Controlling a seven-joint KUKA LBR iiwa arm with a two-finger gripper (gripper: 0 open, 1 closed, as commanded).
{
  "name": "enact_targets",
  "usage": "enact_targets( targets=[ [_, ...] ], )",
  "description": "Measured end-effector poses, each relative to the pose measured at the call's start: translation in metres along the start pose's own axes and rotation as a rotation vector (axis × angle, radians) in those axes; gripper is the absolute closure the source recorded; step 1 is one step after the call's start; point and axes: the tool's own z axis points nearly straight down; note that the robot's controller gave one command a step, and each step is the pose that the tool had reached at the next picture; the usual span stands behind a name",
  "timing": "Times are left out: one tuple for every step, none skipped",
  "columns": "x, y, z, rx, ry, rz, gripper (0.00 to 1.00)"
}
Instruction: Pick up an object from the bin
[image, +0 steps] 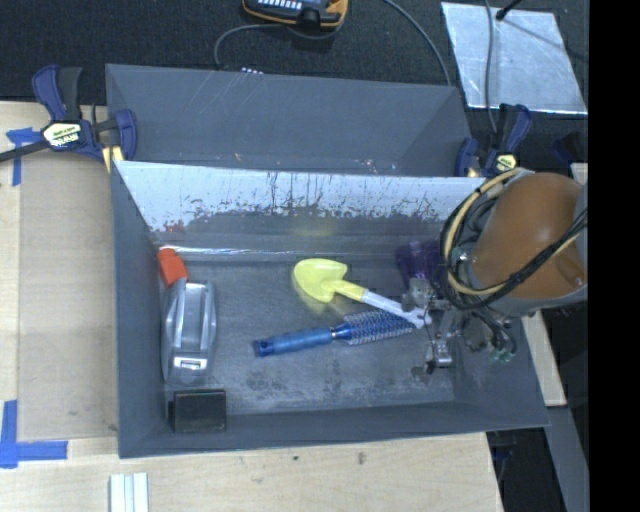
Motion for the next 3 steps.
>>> enact_targets(
  targets=[
    [-0.033, 0.018, 0.054, -0.001, -0.009, 0.017, 0.00],
    [-0.061, 0.038, 0.063, 0.000, -0.002, 0.222, 1.00],
    [-0.061, 0.037, 0.064, 0.001, -0.002, 0.221, 1.00]
  ],
)
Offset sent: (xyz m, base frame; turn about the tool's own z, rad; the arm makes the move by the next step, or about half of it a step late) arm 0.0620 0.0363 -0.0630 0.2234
